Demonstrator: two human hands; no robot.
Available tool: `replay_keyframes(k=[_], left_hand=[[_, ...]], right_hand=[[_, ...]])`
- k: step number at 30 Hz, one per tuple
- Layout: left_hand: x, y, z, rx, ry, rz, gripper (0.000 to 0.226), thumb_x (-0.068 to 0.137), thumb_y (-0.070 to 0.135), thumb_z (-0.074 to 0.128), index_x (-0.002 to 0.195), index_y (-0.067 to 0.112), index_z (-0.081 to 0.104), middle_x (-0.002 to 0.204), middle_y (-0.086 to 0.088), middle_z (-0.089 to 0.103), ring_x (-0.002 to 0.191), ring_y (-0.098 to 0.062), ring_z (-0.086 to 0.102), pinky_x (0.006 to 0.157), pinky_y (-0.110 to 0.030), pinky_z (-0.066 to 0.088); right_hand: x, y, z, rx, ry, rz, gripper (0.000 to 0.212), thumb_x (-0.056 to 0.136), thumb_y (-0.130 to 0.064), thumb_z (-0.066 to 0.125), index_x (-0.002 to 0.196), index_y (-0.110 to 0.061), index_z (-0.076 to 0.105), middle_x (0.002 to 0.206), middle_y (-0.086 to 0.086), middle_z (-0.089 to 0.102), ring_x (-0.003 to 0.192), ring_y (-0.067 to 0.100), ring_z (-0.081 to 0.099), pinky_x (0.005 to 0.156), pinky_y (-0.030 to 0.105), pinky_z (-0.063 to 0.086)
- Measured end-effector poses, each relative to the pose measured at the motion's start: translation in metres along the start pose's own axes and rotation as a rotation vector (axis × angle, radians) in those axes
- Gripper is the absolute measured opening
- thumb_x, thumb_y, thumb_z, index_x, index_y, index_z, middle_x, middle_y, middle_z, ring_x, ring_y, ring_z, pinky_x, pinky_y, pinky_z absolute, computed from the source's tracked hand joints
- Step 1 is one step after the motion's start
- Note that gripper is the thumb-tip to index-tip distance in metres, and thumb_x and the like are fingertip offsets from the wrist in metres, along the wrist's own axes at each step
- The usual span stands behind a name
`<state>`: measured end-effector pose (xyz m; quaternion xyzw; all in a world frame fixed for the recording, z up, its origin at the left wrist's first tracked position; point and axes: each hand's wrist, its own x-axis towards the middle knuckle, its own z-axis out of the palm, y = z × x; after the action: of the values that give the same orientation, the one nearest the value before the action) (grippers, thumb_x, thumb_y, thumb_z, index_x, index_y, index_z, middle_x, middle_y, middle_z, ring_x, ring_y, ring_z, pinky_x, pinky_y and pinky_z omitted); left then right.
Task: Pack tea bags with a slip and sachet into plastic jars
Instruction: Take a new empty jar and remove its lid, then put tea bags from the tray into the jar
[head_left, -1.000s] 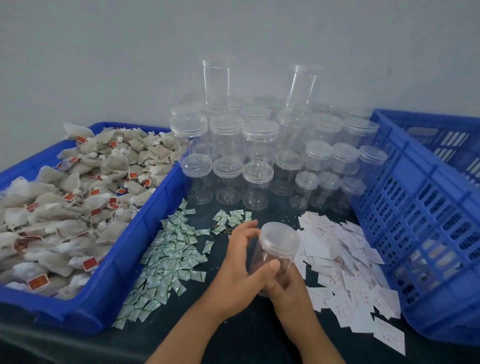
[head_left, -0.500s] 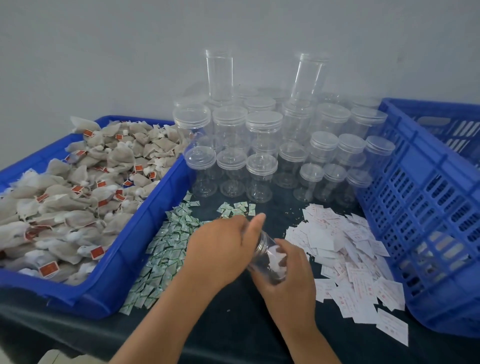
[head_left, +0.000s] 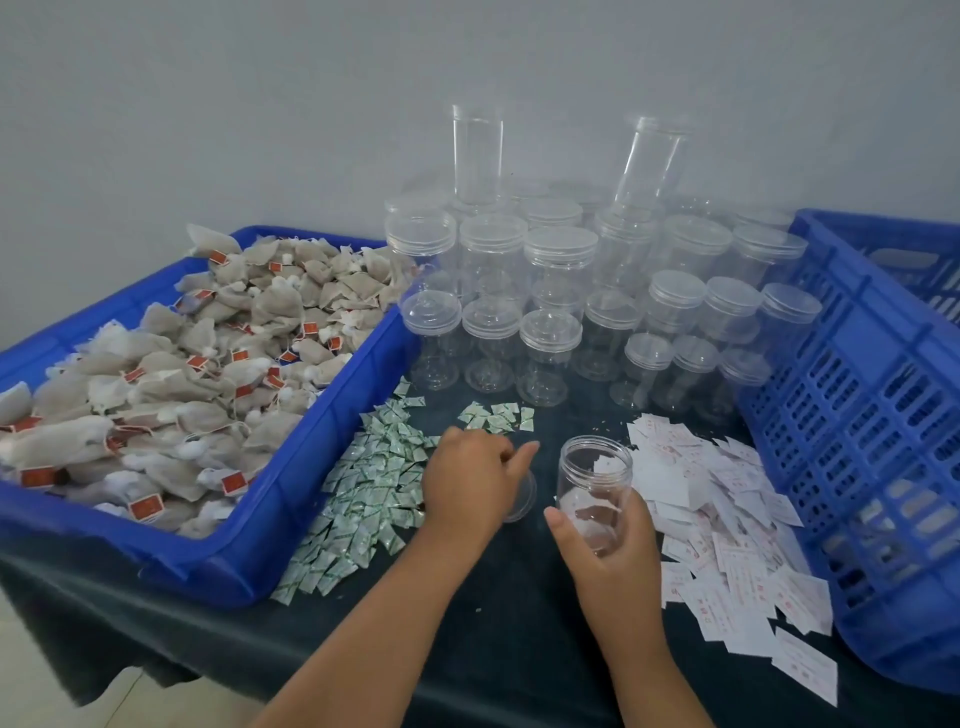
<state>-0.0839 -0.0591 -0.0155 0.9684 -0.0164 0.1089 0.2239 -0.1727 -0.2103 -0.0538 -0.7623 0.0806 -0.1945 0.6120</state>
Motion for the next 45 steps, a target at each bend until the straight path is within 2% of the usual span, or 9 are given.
replay_keyframes(k=[4, 10, 12, 16, 20, 25, 33, 41, 45], left_hand=[[0.015, 0.002, -0.025, 0.068, 0.049, 0.114, 0.051, 0.091, 0.068, 0.063, 0.125, 0.03, 0.068, 0.121, 0.003, 0.057, 0.114, -0.02, 0.053, 0.099, -0.037, 0.048], [0.059, -0.036, -0.141, -0.059, 0.208, 0.06, 0.033, 0.101, 0.05, 0.049, 0.081, 0.028, 0.061, 0.081, 0.011, 0.064, 0.075, -0.015, 0.062, 0.062, -0.031, 0.044], [0.082, -0.064, -0.178, 0.053, 0.054, -0.064, 0.03, 0.105, 0.034, 0.046, 0.082, 0.023, 0.062, 0.084, 0.003, 0.067, 0.083, -0.022, 0.066, 0.065, -0.035, 0.047], [0.107, -0.116, -0.197, 0.396, -0.402, -0.191, 0.044, 0.102, 0.019, 0.058, 0.146, 0.028, 0.059, 0.155, -0.001, 0.053, 0.133, -0.026, 0.056, 0.108, -0.044, 0.047], [0.096, -0.148, -0.162, 0.467, -0.758, -0.185, 0.061, 0.098, 0.014, 0.06, 0.154, 0.036, 0.048, 0.144, -0.001, 0.059, 0.115, -0.026, 0.061, 0.097, -0.041, 0.053], [0.101, -0.157, -0.156, 0.438, -0.583, -0.148, 0.032, 0.094, 0.002, 0.061, 0.12, 0.015, 0.075, 0.097, 0.0, 0.073, 0.081, -0.017, 0.067, 0.065, -0.029, 0.051], [0.114, -0.177, -0.166, -0.086, -0.038, -0.26, 0.012, 0.098, 0.022, 0.068, 0.088, 0.029, 0.068, 0.097, 0.012, 0.066, 0.092, -0.011, 0.062, 0.083, -0.033, 0.05], [0.11, -0.169, -0.172, -0.448, -0.014, -0.381, 0.019, 0.099, 0.019, 0.054, 0.101, 0.015, 0.072, 0.061, 0.007, 0.058, 0.046, -0.008, 0.042, 0.039, -0.021, 0.037], [0.102, -0.158, -0.183, -0.529, -0.022, -0.338, 0.029, 0.097, 0.007, 0.05, 0.116, 0.016, 0.07, 0.091, -0.004, 0.071, 0.066, -0.016, 0.058, 0.056, -0.031, 0.052]], right_hand=[[-0.002, 0.0, 0.0, -0.034, -0.023, -0.027, 0.053, 0.076, -0.063, 0.088, 0.119, -0.048, 0.061, 0.121, -0.01, 0.069, 0.113, 0.011, 0.067, 0.092, 0.039, 0.056], [-0.001, 0.001, -0.001, -0.056, -0.07, -0.035, 0.054, 0.067, -0.068, 0.08, 0.116, -0.051, 0.062, 0.117, -0.013, 0.071, 0.106, 0.014, 0.07, 0.089, 0.043, 0.058], [-0.001, 0.002, 0.001, -0.062, -0.082, -0.029, 0.057, 0.066, -0.069, 0.08, 0.116, -0.049, 0.062, 0.118, -0.01, 0.071, 0.106, 0.017, 0.071, 0.09, 0.045, 0.058], [-0.002, 0.0, 0.003, -0.086, -0.112, -0.033, 0.058, 0.066, -0.068, 0.081, 0.117, -0.048, 0.062, 0.116, -0.008, 0.072, 0.102, 0.012, 0.071, 0.086, 0.039, 0.056], [-0.001, -0.001, 0.004, -0.094, -0.122, -0.023, 0.061, 0.064, -0.068, 0.081, 0.118, -0.046, 0.063, 0.113, -0.01, 0.073, 0.096, 0.0, 0.07, 0.079, 0.028, 0.052], [0.0, 0.001, 0.004, -0.1, -0.102, -0.01, 0.058, 0.064, -0.068, 0.08, 0.114, -0.045, 0.064, 0.107, -0.01, 0.075, 0.094, 0.007, 0.072, 0.076, 0.02, 0.053], [-0.001, 0.0, 0.003, -0.079, -0.106, -0.008, 0.056, 0.066, -0.066, 0.08, 0.116, -0.046, 0.064, 0.107, -0.014, 0.074, 0.099, 0.008, 0.071, 0.081, 0.028, 0.055], [-0.002, -0.006, 0.004, -0.06, -0.108, -0.003, 0.047, 0.075, -0.061, 0.089, 0.113, -0.05, 0.064, 0.108, -0.02, 0.073, 0.098, 0.001, 0.069, 0.081, 0.028, 0.05], [-0.003, -0.006, 0.004, -0.068, -0.105, -0.007, 0.05, 0.068, -0.064, 0.082, 0.113, -0.052, 0.063, 0.107, -0.02, 0.073, 0.099, 0.002, 0.07, 0.082, 0.029, 0.051]])
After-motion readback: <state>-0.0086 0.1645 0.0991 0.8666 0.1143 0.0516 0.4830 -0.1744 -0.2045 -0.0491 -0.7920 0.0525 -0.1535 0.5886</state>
